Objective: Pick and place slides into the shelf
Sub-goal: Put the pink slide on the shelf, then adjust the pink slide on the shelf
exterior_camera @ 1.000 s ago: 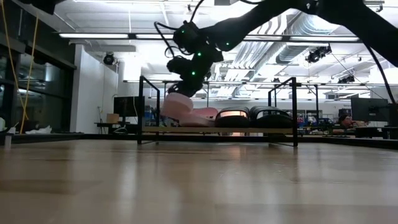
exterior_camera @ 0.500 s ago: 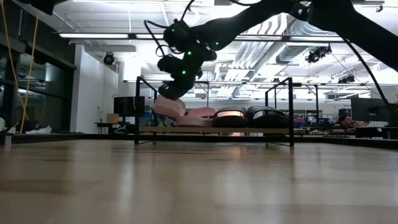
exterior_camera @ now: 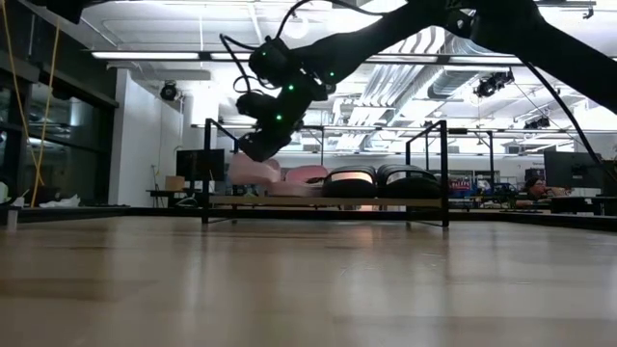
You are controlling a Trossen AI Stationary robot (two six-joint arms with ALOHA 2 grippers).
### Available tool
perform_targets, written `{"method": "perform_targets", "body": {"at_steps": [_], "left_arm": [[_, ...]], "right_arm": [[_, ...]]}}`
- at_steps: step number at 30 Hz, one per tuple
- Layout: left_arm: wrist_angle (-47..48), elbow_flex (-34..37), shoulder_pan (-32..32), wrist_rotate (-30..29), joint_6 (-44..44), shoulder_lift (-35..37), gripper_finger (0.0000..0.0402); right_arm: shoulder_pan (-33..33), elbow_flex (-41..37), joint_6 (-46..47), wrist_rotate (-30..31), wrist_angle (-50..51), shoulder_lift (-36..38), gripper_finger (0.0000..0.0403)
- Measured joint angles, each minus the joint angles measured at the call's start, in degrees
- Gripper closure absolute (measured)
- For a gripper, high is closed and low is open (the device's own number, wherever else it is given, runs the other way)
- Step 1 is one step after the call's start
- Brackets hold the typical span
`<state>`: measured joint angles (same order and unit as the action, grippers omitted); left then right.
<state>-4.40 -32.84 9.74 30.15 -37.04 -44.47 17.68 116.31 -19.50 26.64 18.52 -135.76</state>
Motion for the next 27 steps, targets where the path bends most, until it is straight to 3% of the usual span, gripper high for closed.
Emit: {"method": "perform_targets", "body": {"at_steps": [7,13,17,21,27], "left_arm": [[0.2,0.0,0.0,-0.8,0.0,0.0,0.0273],[1.3,0.0,0.0,-1.8,-0.2,0.0,0.0273],[2.1,0.0,0.0,-3.0,-0.2,0.1,0.0273],[2.1,0.0,0.0,-3.1,-0.2,1.1,0.0273],[5.5,0.0,0.0,-4.7,0.1,4.3,0.0273]], "right_arm": [[-0.1,0.0,0.0,-7.9,-1.7,-0.1,0.0262],[-0.1,0.0,-2.0,-2.6,-0.4,-0.1,0.02],[-0.1,-0.1,-1.3,0.1,2.1,0.5,0.0181],[-0.1,-0.1,0.6,-3.0,2.8,1.5,0.0179],[-0.4,-0.1,-0.1,-2.9,3.1,2.2,0.0179]]}}
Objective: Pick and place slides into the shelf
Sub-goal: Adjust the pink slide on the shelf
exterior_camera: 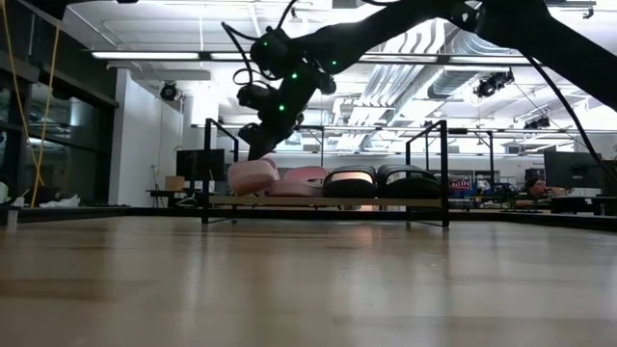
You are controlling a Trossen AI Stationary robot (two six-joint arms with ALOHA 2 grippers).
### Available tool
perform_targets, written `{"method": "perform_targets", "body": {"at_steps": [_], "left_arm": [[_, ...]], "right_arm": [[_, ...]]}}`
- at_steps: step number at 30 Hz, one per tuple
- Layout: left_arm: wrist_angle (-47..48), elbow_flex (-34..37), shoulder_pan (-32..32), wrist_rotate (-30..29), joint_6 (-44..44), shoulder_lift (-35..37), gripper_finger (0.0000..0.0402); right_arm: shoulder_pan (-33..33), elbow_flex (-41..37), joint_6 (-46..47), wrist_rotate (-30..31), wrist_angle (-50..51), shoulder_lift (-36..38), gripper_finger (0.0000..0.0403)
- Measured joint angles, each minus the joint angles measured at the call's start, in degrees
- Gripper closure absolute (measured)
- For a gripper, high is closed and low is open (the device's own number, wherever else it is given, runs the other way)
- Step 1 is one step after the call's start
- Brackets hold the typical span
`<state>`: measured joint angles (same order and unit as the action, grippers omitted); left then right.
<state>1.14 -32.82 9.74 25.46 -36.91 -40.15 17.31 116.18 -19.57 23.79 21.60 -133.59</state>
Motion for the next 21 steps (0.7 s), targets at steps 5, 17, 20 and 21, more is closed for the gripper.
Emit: {"method": "perform_targets", "body": {"at_steps": [5,17,20,21], "left_arm": [[3.0,0.0,0.0,-1.4,1.4,3.8,0.0273],[9.8,0.0,0.0,-2.9,1.4,10.9,0.0273],[9.9,0.0,0.0,-2.9,1.4,11.3,0.0273],[9.9,0.0,0.0,-3.0,1.4,11.3,0.0273]], "right_arm": [[0.0,0.0,-0.2,0.9,2.8,0.4,0.0179],[-1.0,0.0,3.0,0.7,17.0,6.0,0.0179],[-2.5,0.0,2.8,-0.7,21.0,6.7,0.0179],[-3.1,0.0,2.8,-1.0,22.0,6.7,0.0179]]}}
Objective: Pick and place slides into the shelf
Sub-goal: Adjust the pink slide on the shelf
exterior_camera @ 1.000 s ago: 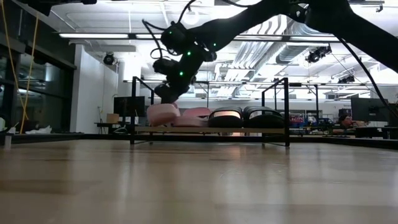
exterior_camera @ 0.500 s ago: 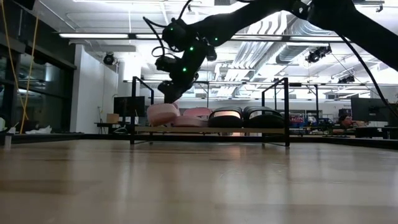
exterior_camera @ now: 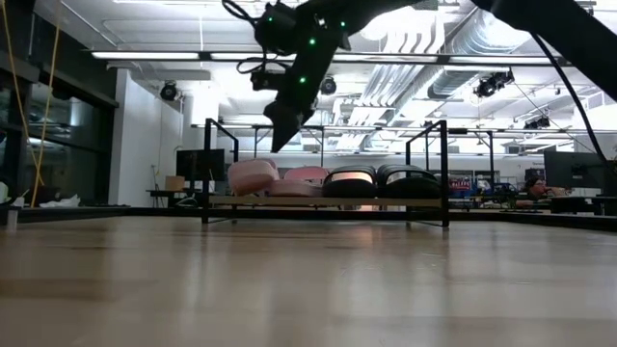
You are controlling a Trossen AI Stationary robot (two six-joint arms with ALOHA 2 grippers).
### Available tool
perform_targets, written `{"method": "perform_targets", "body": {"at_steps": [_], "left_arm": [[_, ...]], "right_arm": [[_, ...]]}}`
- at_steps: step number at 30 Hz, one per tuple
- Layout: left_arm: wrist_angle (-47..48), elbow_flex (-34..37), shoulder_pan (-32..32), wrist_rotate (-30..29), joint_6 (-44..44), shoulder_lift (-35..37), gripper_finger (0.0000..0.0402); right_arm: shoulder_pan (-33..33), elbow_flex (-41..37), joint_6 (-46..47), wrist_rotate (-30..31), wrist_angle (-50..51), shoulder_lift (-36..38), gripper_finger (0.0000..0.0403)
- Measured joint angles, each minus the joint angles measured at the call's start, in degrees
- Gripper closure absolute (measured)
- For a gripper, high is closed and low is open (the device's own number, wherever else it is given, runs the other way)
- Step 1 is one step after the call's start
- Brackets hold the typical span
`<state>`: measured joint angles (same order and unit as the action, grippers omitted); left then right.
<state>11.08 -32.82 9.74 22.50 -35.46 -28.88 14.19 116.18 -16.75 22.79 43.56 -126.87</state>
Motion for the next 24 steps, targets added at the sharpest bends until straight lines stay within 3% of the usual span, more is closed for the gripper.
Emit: {"method": "perform_targets", "body": {"at_steps": [11,17,24], "left_arm": [[0.3,0.0,0.0,-0.6,0.0,0.0,0.0273],[0.3,0.0,0.0,-0.6,0.0,0.0,0.0273],[0.4,0.0,0.0,-0.6,0.1,0.0,0.0273]], "right_arm": [[-4.9,0.0,-0.8,2.9,7.3,0.3,0.018],[-4.7,-0.9,0.9,1.9,9.1,0.3,0.0217],[-3.3,-0.9,1.5,-3.7,9.4,0.1,0.025]]}}
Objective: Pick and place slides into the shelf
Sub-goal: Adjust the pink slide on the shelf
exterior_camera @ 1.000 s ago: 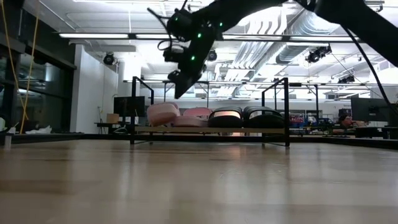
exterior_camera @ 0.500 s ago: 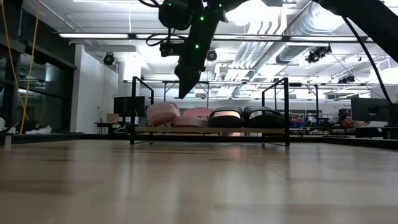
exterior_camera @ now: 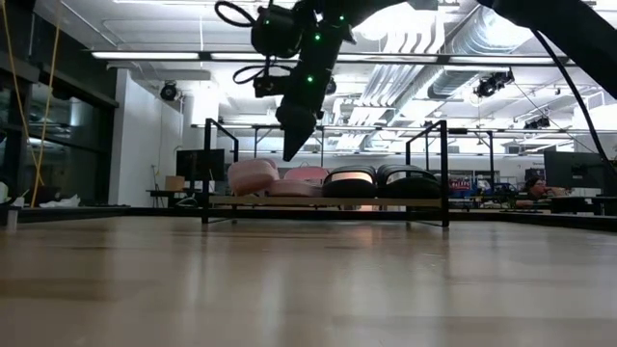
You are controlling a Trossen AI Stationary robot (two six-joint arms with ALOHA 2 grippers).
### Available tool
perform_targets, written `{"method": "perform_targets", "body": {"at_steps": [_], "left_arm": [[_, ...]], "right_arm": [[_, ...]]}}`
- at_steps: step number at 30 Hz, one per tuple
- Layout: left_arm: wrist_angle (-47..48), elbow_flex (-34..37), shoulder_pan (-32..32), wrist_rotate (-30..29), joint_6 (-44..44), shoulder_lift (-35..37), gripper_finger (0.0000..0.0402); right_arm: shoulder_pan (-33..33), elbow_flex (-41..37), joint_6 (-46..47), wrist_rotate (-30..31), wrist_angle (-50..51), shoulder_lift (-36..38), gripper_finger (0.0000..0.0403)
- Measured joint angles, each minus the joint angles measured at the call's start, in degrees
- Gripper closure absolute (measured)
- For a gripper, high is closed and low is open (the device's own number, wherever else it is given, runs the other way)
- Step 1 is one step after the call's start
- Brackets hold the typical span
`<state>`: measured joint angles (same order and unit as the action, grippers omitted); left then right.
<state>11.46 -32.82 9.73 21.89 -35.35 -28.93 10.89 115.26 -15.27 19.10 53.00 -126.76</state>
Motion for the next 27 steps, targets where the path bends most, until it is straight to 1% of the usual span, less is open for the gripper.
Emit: {"method": "perform_targets", "body": {"at_steps": [10,20,24,27], "left_arm": [[0.3,0.0,0.0,0.0,0.0,0.0,0.0273],[0.3,0.0,0.0,0.0,-0.1,0.0,0.0273],[0.3,0.0,0.0,0.1,-0.1,0.0,0.0273],[0.3,0.0,0.0,0.1,-0.1,0.0,0.0273]], "right_arm": [[0.7,0.0,0.4,-0.2,0.9,-1.3,0.0232],[0.9,0.1,0.0,-0.1,-0.1,-1.6,0.023],[1.5,0.0,0.1,-0.1,1.2,-3.1,0.023],[2.0,0.0,0.0,0.0,0.2,-3.5,0.023]]}}
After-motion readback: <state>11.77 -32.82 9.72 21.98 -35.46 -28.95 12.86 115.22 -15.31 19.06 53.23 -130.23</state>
